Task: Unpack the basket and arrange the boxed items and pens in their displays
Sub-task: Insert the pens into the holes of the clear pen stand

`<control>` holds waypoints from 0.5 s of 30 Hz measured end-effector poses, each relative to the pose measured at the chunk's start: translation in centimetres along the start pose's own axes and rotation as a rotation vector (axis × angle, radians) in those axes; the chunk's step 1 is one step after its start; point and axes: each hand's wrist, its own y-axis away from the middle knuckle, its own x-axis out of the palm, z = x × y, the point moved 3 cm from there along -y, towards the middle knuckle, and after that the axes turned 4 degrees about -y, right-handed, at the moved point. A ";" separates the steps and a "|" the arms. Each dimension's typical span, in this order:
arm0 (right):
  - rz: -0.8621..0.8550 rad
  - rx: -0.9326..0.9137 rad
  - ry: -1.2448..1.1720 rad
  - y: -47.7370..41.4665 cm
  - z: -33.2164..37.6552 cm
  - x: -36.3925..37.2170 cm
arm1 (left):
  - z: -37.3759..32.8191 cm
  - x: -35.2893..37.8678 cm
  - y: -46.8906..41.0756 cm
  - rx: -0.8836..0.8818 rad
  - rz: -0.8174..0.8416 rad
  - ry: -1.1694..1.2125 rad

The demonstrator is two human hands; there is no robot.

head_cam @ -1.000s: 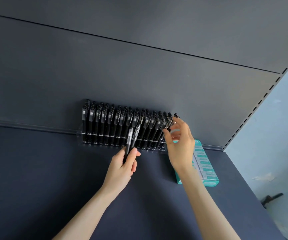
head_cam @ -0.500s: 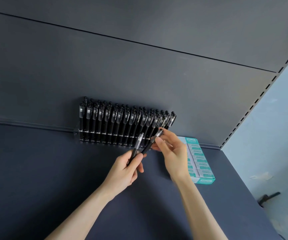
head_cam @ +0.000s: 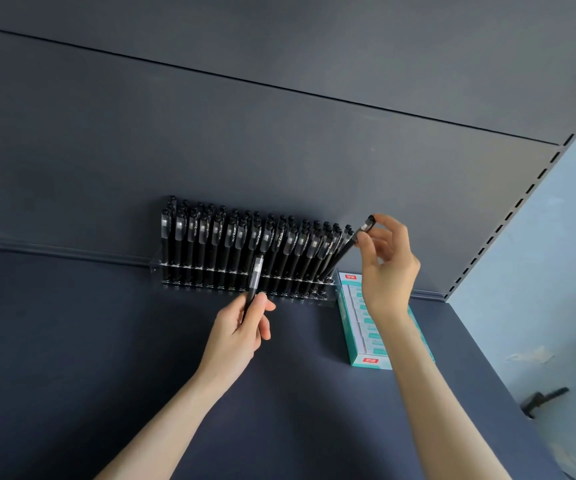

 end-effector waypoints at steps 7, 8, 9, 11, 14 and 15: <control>0.093 -0.043 0.083 0.4 -0.3 0.9 | 0.0 0.0 -0.1 0.004 -0.004 -0.011; 0.109 -0.059 0.106 0.5 -0.4 1.1 | 0.1 0.0 -0.1 0.004 -0.001 -0.013; 0.124 -0.071 0.128 0.6 -0.5 1.2 | 0.1 0.0 -0.1 0.004 0.001 -0.017; 0.155 -0.073 0.155 0.9 -0.7 1.6 | 0.1 0.1 -0.1 0.005 0.005 -0.023; 0.176 -0.032 0.171 1.4 -1.0 1.9 | 0.1 0.1 -0.2 0.003 0.006 -0.029; 0.169 -0.023 0.175 1.5 -1.0 1.9 | 0.1 0.1 -0.2 0.003 0.007 -0.033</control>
